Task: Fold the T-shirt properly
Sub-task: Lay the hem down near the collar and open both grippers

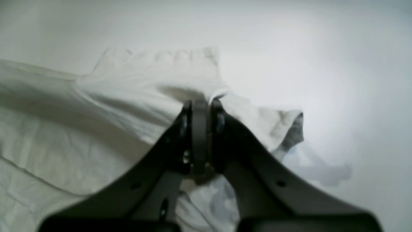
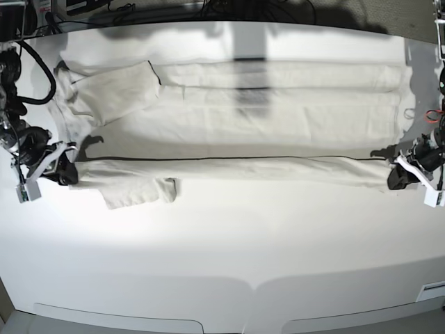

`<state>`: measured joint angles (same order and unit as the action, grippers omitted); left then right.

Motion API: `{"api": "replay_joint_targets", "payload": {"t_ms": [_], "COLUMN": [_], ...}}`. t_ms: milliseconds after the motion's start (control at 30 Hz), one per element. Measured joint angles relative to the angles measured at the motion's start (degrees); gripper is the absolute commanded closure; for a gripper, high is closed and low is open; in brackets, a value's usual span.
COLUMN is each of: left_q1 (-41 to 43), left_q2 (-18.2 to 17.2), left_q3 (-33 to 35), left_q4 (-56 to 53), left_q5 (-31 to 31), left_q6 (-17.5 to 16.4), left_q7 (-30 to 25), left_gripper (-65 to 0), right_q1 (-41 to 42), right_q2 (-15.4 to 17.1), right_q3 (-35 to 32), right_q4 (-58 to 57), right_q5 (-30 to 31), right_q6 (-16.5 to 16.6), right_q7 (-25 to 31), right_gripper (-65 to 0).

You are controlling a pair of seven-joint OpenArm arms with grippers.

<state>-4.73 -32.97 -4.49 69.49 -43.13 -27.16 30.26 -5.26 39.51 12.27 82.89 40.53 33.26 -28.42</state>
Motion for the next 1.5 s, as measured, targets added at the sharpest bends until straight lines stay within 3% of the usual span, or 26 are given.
{"api": "replay_joint_targets", "payload": {"t_ms": [267, 467, 833, 1133, 1500], "left_q1": [6.56, 11.17, 15.08, 17.94, 19.06], "left_q2": [-0.02, 0.15, 0.35, 0.39, 0.39], "left_q3": [-7.13, -7.56, -9.27, -12.02, -12.02], "left_q4": [6.36, 8.04, 8.13, 8.2, 8.22], "left_q5": [-0.2, 0.26, 2.19, 1.99, 4.79], "left_q6": [-0.11, -0.22, -0.07, -1.79, -1.79], "left_q7": [2.05, 2.84, 2.73, 2.84, 2.73], "left_gripper": [0.0, 0.0, 0.0, 0.0, 0.0], "right_q1": [-5.77, -10.69, -16.24, -19.06, -19.12], "right_q2": [-0.13, -0.72, -4.9, -5.51, -10.49], "right_q3": [4.31, 4.66, 9.16, 13.16, 13.2], "right_q4": [3.06, 6.12, 8.2, 8.24, 8.24], "right_q5": [0.13, 0.13, -0.37, -0.28, -7.89], "right_q6": [0.17, 0.11, 0.15, 0.42, 0.39], "right_q7": [-0.11, -0.11, 0.07, 0.09, 0.17], "right_gripper": [0.0, 0.0, 0.0, 0.0, 0.0]}}
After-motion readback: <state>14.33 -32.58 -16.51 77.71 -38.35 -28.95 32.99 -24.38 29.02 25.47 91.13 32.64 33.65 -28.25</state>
